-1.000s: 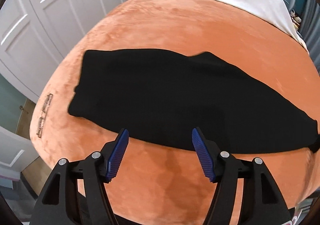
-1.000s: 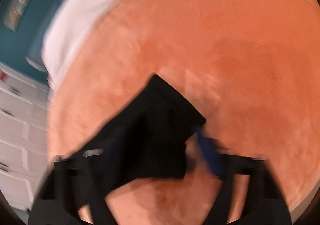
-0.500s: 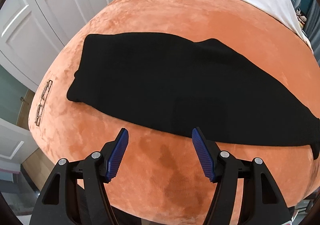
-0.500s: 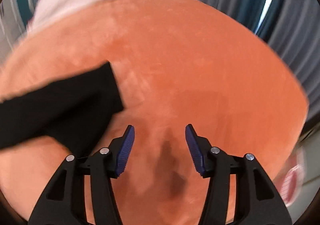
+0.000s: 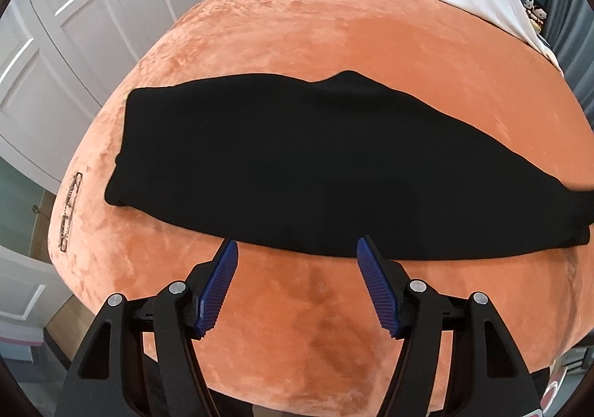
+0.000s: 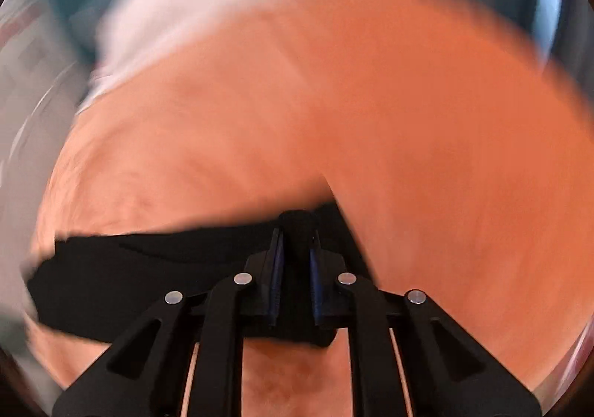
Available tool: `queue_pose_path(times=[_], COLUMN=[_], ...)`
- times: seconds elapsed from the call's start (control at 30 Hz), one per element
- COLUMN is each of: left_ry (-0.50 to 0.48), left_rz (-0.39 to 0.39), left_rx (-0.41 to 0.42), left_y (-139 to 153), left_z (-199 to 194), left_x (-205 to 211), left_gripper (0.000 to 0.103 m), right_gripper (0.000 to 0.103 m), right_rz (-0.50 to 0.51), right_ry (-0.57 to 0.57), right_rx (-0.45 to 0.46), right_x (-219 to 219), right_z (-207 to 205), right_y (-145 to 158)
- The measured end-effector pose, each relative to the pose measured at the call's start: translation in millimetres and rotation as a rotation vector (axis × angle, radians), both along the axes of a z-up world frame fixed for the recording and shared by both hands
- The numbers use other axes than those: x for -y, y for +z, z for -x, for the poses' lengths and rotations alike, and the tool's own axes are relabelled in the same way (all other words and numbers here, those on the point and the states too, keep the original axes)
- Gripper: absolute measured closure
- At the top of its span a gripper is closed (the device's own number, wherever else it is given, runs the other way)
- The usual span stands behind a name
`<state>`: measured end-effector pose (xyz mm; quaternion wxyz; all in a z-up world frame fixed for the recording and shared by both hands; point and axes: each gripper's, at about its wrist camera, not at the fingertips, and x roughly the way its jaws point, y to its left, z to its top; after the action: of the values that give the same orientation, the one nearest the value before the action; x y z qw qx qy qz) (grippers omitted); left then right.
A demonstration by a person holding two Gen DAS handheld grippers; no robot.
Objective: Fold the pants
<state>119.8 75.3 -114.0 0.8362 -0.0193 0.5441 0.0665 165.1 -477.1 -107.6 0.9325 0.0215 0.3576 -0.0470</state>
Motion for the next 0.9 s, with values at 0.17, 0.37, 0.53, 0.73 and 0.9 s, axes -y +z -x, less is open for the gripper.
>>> queue_pose_path(times=[0.17, 0.37, 0.53, 0.73, 0.9], left_ry=[0.021, -0.016, -0.028, -0.048, 0.041], left_rz=[0.014, 0.002, 0.028, 0.005, -0.039], left_rx=[-0.026, -0.045, -0.051, -0.034, -0.036], left_y=[-11, -19, -21, -15, -18], left_z=[-4, -2, -5, -3, -10], left_x=[-3, 9, 25, 33, -12], left_gripper=[0.038, 0.038, 0.038, 0.033, 0.03], right_gripper=[0.088, 0.079, 0.033, 0.097, 0.097], right_rz=[0.431, 0.144, -0.217, -0.252, -0.001], right_ry=[0.096, -0.126, -0.195, -0.136, -0.084], right_rx=[-0.137, -0.296, -0.204, -0.418, -0.157], right_x=[-14, 53, 87, 70, 33], right_z=[41, 86, 29, -47, -58], right_y=[-63, -108, -83, -128, -59])
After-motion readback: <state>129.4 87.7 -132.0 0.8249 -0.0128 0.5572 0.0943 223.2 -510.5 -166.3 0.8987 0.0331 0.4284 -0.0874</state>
